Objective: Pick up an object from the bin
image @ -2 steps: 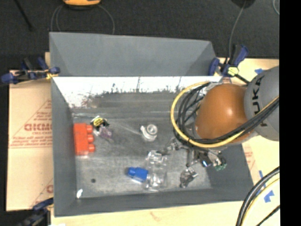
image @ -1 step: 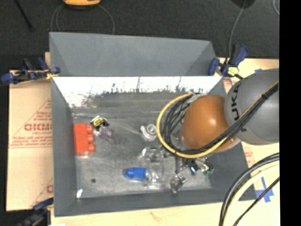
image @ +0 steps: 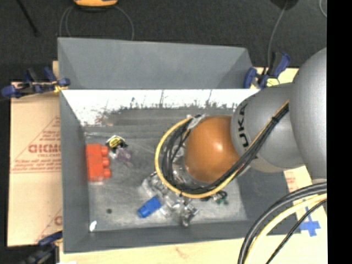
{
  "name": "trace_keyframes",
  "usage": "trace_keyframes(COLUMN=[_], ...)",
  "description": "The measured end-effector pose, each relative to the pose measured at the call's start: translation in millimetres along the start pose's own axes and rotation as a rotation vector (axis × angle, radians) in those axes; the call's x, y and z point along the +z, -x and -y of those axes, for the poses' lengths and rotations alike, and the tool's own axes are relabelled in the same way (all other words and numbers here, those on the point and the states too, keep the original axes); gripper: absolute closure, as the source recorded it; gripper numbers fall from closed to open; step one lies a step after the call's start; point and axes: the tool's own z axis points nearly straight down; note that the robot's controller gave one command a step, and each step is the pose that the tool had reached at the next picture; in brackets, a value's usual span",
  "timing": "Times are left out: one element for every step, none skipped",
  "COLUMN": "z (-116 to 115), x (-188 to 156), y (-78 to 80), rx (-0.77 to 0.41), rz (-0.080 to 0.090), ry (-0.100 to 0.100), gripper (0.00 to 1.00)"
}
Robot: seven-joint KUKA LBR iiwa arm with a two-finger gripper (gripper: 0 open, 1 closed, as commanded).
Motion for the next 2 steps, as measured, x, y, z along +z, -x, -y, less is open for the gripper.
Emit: trace_keyframes(z=[-30.4,-51.7], x=[-4.2,0.2], y=[53.0,65.5], rx=[-0.203,-0.476], rz=[-0.004,0.006], ry=[0.01,0.002], gripper=[0.0,0.0])
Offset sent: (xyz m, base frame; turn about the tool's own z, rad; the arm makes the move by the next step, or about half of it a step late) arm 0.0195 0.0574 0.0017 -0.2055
